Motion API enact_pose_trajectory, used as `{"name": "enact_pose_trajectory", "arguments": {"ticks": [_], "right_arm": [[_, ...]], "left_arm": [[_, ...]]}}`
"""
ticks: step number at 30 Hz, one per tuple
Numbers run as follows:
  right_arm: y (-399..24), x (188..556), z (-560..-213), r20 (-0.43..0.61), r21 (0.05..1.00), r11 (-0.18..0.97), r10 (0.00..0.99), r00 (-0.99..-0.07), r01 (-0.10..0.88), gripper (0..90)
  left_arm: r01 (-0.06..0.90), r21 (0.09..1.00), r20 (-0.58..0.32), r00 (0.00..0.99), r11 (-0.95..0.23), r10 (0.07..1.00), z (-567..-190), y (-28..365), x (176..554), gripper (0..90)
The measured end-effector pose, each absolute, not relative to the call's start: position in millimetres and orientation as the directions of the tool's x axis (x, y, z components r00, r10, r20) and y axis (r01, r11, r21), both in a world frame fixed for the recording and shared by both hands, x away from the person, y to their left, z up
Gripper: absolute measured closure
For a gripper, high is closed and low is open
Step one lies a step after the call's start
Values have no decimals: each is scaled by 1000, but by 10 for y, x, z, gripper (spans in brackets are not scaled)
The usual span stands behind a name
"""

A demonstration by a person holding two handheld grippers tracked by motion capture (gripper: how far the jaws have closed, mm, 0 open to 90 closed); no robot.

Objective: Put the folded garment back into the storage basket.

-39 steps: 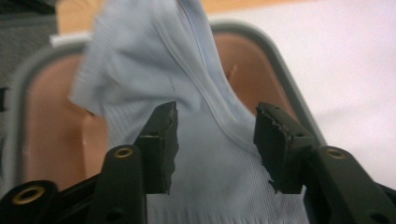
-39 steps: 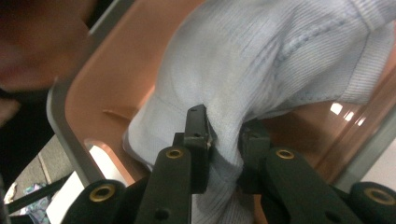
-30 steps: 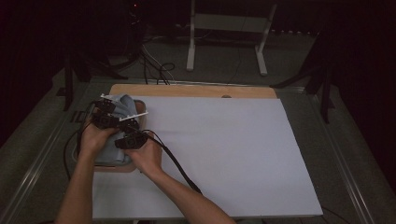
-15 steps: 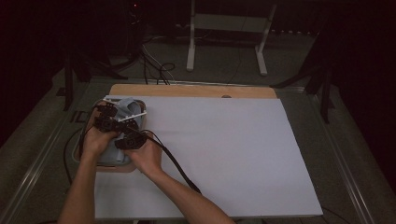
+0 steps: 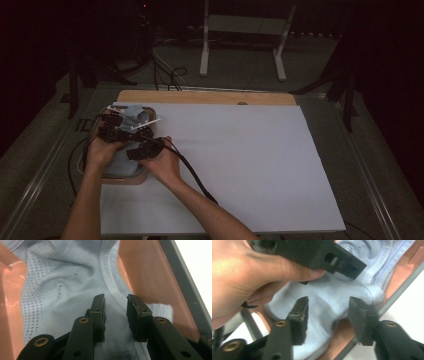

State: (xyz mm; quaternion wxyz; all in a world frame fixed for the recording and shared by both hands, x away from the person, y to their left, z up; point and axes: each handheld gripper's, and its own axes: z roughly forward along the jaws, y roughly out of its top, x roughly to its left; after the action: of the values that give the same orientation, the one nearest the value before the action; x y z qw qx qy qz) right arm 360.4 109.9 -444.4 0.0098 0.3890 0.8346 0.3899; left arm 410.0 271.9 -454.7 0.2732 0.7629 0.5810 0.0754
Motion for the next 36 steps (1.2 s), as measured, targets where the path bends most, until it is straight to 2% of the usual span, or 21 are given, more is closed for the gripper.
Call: {"name": "enact_pose_trajectory", "arguments": {"ticks": [7,10,22,27,36], "right_arm": [[960,3611,-4342,239,701,403,645,-726,588,376],[870,3619,-4312,216,715,405,648,-731,570,340],[512,3706,-4257,210,741,359,679,-704,567,319],[431,3730,-4255,204,745,356,684,-701,564,316],[336,3744,-4256,211,753,341,685,-697,563,313]], "left_arm": [[829,531,-181,314,-176,932,-4469,2768,4012,655],[824,529,-142,319,-201,937,-4445,2776,3963,654],[853,454,-119,343,-256,932,-4629,2694,3946,728],[847,440,-131,388,-297,912,-4626,2596,3947,759],[865,381,-39,367,-326,929,-4697,2542,4007,801]]}}
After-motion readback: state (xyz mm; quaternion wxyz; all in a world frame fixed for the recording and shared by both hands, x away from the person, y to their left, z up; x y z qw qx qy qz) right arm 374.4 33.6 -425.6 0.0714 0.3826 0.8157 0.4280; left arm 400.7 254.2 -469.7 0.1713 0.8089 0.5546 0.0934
